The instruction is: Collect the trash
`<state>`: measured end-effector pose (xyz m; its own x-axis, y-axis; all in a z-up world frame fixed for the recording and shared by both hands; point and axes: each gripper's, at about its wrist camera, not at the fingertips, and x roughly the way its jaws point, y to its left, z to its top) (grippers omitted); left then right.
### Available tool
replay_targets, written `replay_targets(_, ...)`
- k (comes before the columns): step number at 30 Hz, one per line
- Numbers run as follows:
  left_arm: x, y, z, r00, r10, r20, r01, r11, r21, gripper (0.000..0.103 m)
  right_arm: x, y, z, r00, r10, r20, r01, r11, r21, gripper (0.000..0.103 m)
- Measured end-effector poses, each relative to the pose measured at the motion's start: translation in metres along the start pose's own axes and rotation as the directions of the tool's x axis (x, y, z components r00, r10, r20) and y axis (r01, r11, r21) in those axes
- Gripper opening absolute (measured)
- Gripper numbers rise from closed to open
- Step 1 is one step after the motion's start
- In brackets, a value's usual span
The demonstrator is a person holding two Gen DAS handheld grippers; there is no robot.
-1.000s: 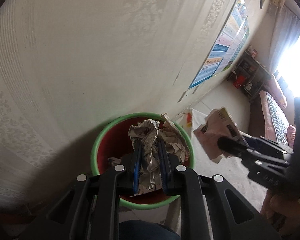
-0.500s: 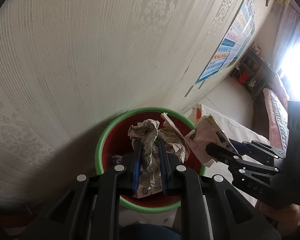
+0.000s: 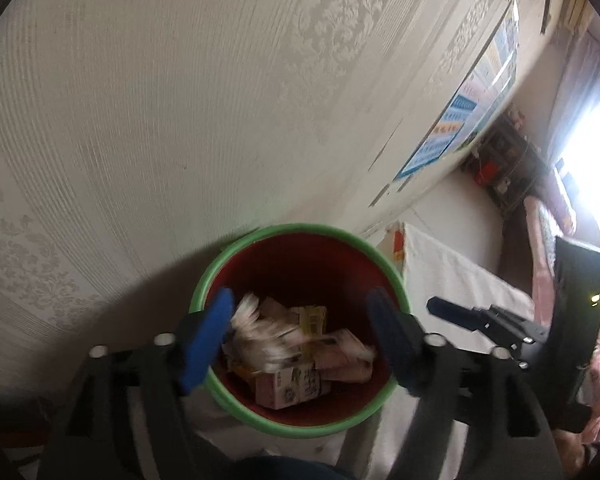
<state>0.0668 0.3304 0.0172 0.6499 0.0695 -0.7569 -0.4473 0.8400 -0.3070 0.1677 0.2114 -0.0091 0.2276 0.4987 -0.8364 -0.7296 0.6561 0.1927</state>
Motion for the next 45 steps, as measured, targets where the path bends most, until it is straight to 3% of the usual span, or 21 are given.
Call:
replay_targets(5, -0.006, -0.006, 0.0, 1.0, 0.007, 0.027, -0.007, 1.0, 0.005, 0.092, -0.012, -0.003, 0.0, 1.0, -0.022, 0.016, 0.022, 1.0, 0.009, 0.08)
replay_targets(14, -0.026, -0.034, -0.006, 0.998, -0.008, 0.063, 0.005, 0.999, 0.036, 0.095, -0.057, -0.021, -0.014, 0.995, -0.068, 0.067, 0.064, 0.997, 0.048, 0.088)
replay_targets(20, -0.035, -0.085, -0.026, 0.994, -0.086, 0.062, 0.079, 0.991, 0.103, 0.095, -0.108, -0.066, -0.054, 0.98, -0.164, 0.111, 0.148, 0.978, 0.144, 0.091)
replay_targets(30, -0.04, -0.198, -0.093, 0.964, -0.263, -0.031, 0.261, 0.927, 0.269, 0.095, -0.191, -0.144, -0.153, 0.912, -0.384, 0.148, 0.32, 0.887, 0.332, 0.093)
replay_targets(37, -0.033, -0.253, -0.143, 0.969, -0.246, -0.035, 0.237, 0.87, 0.432, 0.095, -0.229, -0.181, -0.211, 0.859, -0.487, 0.16, 0.383, 0.817, 0.431, 0.093)
replay_targets(45, -0.022, -0.267, -0.19, 0.972, -0.234, -0.01, 0.205, 0.831, 0.517, 0.095, -0.241, -0.191, -0.263, 0.8, -0.568, 0.194, 0.437, 0.773, 0.46, 0.096)
